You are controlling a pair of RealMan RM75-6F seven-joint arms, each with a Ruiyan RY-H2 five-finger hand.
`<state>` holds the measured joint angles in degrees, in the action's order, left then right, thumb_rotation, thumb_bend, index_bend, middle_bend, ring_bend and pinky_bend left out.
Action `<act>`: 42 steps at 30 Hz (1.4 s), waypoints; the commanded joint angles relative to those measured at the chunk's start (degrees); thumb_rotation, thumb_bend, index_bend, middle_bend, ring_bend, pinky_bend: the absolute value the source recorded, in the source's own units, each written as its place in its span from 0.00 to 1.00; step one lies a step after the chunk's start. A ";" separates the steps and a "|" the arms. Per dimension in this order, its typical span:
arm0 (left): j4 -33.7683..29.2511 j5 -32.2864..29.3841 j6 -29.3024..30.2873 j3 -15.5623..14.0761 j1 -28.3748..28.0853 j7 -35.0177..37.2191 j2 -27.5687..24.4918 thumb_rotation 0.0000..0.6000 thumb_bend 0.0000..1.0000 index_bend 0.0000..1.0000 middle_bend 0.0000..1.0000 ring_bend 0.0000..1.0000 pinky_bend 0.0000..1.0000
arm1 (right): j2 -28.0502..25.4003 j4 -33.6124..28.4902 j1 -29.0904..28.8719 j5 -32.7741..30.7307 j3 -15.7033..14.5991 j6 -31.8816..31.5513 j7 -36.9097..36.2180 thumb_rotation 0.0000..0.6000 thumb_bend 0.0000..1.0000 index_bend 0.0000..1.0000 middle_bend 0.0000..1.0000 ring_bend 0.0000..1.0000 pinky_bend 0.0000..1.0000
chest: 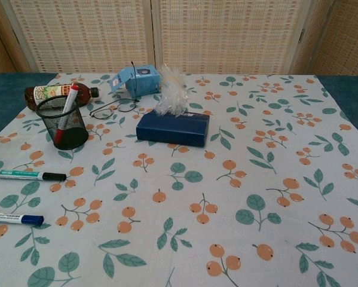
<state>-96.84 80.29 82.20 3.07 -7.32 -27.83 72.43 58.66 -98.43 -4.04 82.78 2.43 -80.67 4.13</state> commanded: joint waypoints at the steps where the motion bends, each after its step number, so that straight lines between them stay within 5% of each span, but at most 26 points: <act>1: 0.22 -0.52 -0.44 -0.19 -0.01 0.08 0.03 1.00 0.26 0.00 0.00 0.00 0.13 | -0.05 -0.08 0.10 0.03 -0.02 -0.18 0.04 1.00 0.00 0.42 0.13 0.20 0.04; 23: -3.19 3.04 2.20 -1.74 0.52 -2.26 -0.44 1.00 0.26 0.00 0.00 0.00 0.14 | -0.60 -0.13 0.17 0.64 -0.39 -0.01 -1.13 1.00 0.00 0.42 0.13 0.20 0.04; 34: -4.34 8.41 3.70 -4.89 1.79 -3.16 2.93 1.00 0.28 0.19 0.14 0.00 0.18 | -1.00 -0.27 0.30 1.21 -0.53 -0.33 -1.92 1.00 0.00 0.43 0.13 0.20 0.04; 42: 1.25 11.89 4.61 -7.42 3.52 -2.28 10.22 1.00 0.27 0.27 0.27 0.11 0.29 | -1.08 -0.07 0.26 1.19 -0.50 -0.24 -2.31 1.00 0.00 0.43 0.13 0.20 0.04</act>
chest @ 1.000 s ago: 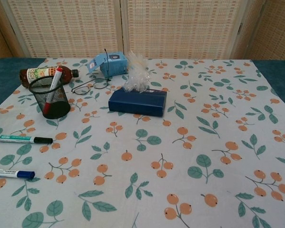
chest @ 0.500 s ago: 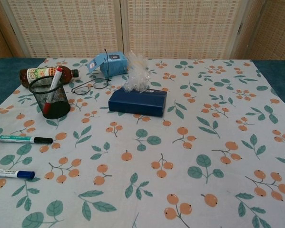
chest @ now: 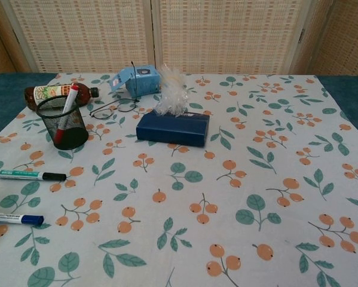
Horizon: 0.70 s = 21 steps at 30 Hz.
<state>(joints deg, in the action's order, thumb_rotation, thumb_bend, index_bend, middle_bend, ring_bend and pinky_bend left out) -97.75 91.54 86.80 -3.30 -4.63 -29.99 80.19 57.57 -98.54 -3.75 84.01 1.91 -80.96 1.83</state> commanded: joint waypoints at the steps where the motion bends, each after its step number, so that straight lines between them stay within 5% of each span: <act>1: 2.64 0.50 -0.22 -1.20 0.97 -0.41 3.14 1.00 0.27 0.28 0.28 0.12 0.29 | 0.02 0.07 -0.05 -0.06 0.01 0.11 0.00 1.00 0.00 0.43 0.13 0.20 0.04; 8: 5.89 0.03 -2.44 -2.30 1.54 -2.55 8.28 1.00 0.27 0.29 0.28 0.13 0.30 | 0.07 0.15 -0.16 -0.31 0.05 0.41 0.01 1.00 0.00 0.43 0.13 0.20 0.04; 21: 11.25 -4.22 -7.70 1.03 -0.87 -1.64 13.68 1.00 0.27 0.30 0.28 0.14 0.29 | 0.11 0.44 -0.31 -0.66 0.11 0.81 -0.16 1.00 0.00 0.43 0.13 0.20 0.04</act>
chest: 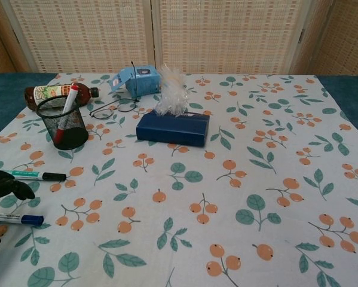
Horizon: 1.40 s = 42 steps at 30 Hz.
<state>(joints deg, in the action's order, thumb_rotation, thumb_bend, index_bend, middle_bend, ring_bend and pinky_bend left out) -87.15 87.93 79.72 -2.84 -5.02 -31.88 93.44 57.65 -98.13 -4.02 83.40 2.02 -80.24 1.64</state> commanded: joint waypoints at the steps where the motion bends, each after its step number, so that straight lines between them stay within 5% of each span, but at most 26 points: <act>1: 0.85 -0.83 -0.79 0.74 -0.62 0.35 0.55 1.00 0.27 0.30 0.28 0.14 0.29 | 0.04 0.06 -0.06 -0.12 0.01 0.12 0.06 1.00 0.00 0.43 0.13 0.20 0.04; 18: 6.45 -1.30 -0.58 1.06 -1.29 -0.81 5.40 1.00 0.28 0.36 0.38 0.19 0.28 | -0.08 0.35 -0.16 -0.65 0.17 0.47 -0.57 1.00 0.00 0.43 0.13 0.21 0.04; 30: 8.07 -1.50 0.69 1.36 -1.26 -4.52 7.16 1.00 0.29 0.55 0.55 0.24 0.27 | -0.39 0.89 0.12 -0.29 0.30 -0.22 -2.10 1.00 0.00 0.45 0.14 0.23 0.04; 42: 9.86 -2.81 -0.13 1.08 -1.09 -2.11 7.82 1.00 0.29 0.38 0.41 0.24 0.26 | -0.25 0.64 0.15 -0.50 0.30 -0.21 -1.20 1.00 0.00 0.45 0.14 0.23 0.04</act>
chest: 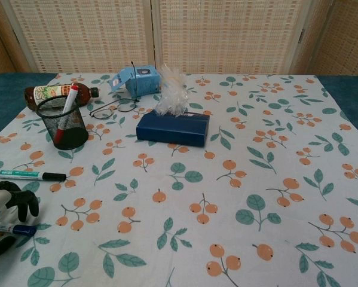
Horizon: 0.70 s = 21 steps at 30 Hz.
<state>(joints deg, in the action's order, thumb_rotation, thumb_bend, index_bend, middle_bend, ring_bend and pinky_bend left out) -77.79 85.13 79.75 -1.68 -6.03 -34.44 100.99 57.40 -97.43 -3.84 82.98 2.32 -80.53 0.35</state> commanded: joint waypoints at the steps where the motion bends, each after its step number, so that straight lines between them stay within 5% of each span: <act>1: 0.81 0.05 -0.10 -0.08 -0.09 0.78 0.44 1.00 0.29 0.38 0.42 0.24 0.26 | 0.01 -0.06 -0.06 -0.14 0.04 0.12 0.13 1.00 0.00 0.45 0.14 0.23 0.04; 10: 2.75 2.09 2.88 -0.21 0.25 0.39 1.18 1.00 0.30 0.62 0.71 0.33 0.28 | 0.31 0.18 -0.30 -0.54 0.16 0.60 0.41 1.00 0.00 0.46 0.14 0.24 0.04; 14: -0.06 4.73 5.54 -0.43 0.25 -0.12 -0.25 1.00 0.30 0.66 0.75 0.35 0.28 | 0.30 0.21 -0.31 -0.57 0.16 0.65 0.27 1.00 0.00 0.47 0.14 0.24 0.04; 21: -18.20 7.52 7.54 5.70 -3.58 1.90 -13.00 1.00 0.30 0.66 0.76 0.36 0.28 | 0.10 0.55 -0.06 -0.49 0.33 0.12 -1.03 1.00 0.00 0.48 0.14 0.24 0.04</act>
<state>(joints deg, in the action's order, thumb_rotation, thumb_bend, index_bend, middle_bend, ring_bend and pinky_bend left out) -86.77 91.99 87.09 0.31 -7.29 -34.29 95.08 57.52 -96.95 -3.95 82.50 2.60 -80.33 -0.54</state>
